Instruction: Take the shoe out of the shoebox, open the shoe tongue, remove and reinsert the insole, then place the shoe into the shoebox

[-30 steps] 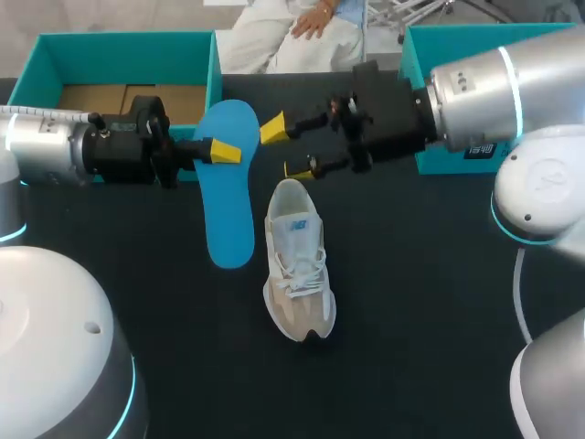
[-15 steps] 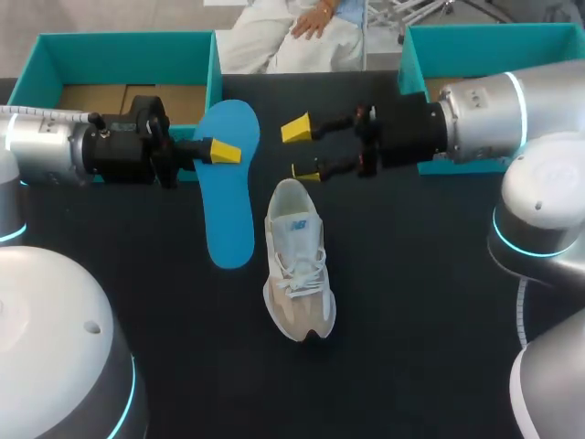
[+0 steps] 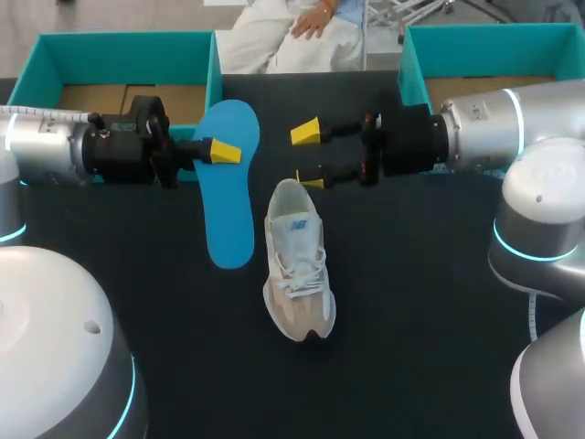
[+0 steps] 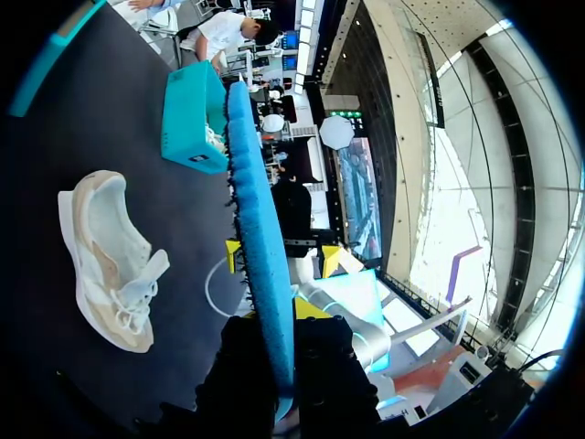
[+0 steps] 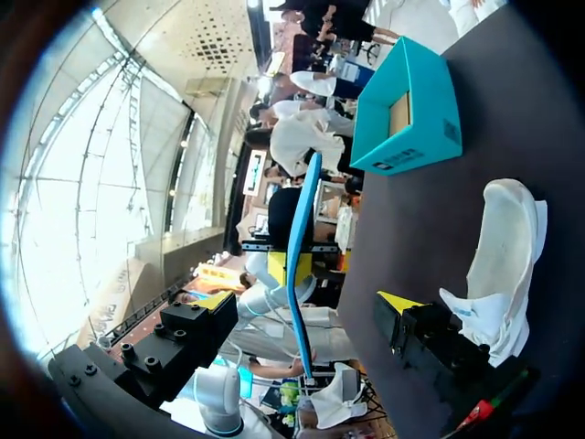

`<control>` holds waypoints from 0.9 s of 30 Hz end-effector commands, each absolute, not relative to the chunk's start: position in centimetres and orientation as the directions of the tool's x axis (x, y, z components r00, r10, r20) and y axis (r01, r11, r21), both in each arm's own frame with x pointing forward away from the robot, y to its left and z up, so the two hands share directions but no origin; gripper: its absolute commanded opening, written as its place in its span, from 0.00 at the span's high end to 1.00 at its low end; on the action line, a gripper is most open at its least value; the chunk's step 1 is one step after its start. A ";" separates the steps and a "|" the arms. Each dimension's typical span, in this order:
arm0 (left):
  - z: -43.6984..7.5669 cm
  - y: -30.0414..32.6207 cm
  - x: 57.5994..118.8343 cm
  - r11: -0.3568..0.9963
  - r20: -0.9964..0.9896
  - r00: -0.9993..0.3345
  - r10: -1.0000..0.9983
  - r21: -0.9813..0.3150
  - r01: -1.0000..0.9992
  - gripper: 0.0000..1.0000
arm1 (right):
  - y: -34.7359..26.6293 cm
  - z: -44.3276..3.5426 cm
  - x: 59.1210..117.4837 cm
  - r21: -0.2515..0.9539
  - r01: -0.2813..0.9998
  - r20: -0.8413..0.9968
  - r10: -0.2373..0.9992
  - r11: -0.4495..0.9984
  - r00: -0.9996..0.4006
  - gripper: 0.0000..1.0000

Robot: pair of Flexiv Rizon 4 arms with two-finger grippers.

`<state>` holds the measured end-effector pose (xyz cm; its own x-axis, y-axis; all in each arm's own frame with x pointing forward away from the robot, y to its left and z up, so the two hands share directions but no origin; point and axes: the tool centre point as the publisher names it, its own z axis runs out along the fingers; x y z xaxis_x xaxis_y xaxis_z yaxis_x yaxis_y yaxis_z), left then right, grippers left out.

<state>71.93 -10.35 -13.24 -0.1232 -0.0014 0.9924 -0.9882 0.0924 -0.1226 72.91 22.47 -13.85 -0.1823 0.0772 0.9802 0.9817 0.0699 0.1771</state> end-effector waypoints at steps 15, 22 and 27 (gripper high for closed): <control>-13.2 -9.9 71.9 0.086 0.966 -0.258 0.016 -0.258 -0.962 1.00 | 22.8 -13.8 72.7 0.177 0.982 0.980 0.079 0.063 -0.182 0.00; -12.4 -9.1 72.1 0.114 0.838 -0.543 0.047 -0.545 -0.831 1.00 | 22.8 -13.8 72.7 0.177 0.982 0.980 0.079 0.063 -0.182 0.00; -11.5 -8.3 72.8 0.137 0.676 -0.736 0.018 -0.731 -0.668 1.00 | 22.8 -13.8 72.7 0.177 0.982 0.980 0.079 0.063 -0.182 0.00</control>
